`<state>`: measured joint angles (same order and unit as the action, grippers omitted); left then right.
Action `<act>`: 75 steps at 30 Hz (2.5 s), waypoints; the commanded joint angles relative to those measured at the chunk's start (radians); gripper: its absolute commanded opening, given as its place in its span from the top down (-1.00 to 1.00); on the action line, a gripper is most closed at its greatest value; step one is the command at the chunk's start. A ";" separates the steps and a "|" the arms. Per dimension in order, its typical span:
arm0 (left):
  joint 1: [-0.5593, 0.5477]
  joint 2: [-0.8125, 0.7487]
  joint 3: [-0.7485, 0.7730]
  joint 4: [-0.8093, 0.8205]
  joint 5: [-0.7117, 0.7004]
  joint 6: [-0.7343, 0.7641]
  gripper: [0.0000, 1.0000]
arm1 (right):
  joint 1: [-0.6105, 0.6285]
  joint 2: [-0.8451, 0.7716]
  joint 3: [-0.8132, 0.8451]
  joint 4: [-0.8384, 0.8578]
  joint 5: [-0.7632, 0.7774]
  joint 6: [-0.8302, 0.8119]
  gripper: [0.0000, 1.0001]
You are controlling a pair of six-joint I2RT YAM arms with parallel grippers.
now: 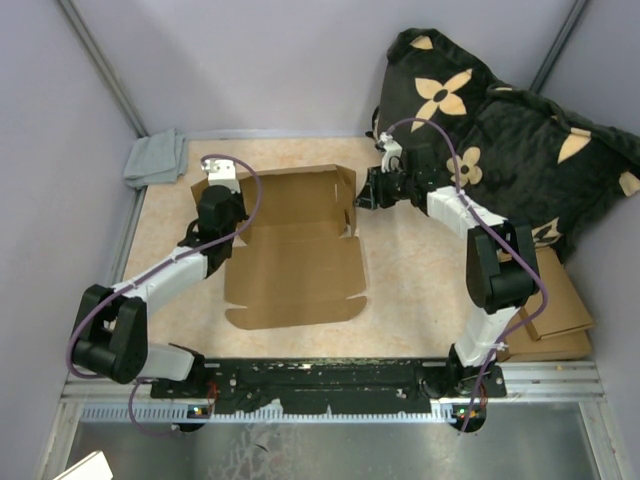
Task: Fold the paper box
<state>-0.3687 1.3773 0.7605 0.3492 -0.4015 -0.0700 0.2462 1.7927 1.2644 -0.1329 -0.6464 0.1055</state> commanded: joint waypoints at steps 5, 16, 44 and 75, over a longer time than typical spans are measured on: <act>0.001 -0.044 -0.090 0.078 0.051 0.023 1.00 | 0.037 -0.010 0.042 0.037 -0.109 -0.039 0.12; 0.001 -0.099 -0.233 0.238 0.110 0.091 1.00 | 0.094 0.000 0.046 0.045 -0.102 -0.089 0.08; 0.001 -0.195 -0.294 0.278 0.103 0.084 1.00 | -0.153 -0.176 -0.031 0.043 -0.175 -0.106 0.11; 0.000 -0.190 -0.289 0.249 0.118 0.084 1.00 | -0.031 0.023 -0.002 0.128 -0.386 -0.172 0.09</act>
<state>-0.3687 1.1965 0.4725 0.5865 -0.2951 0.0196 0.2100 1.8572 1.2495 -0.0311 -1.0058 -0.0509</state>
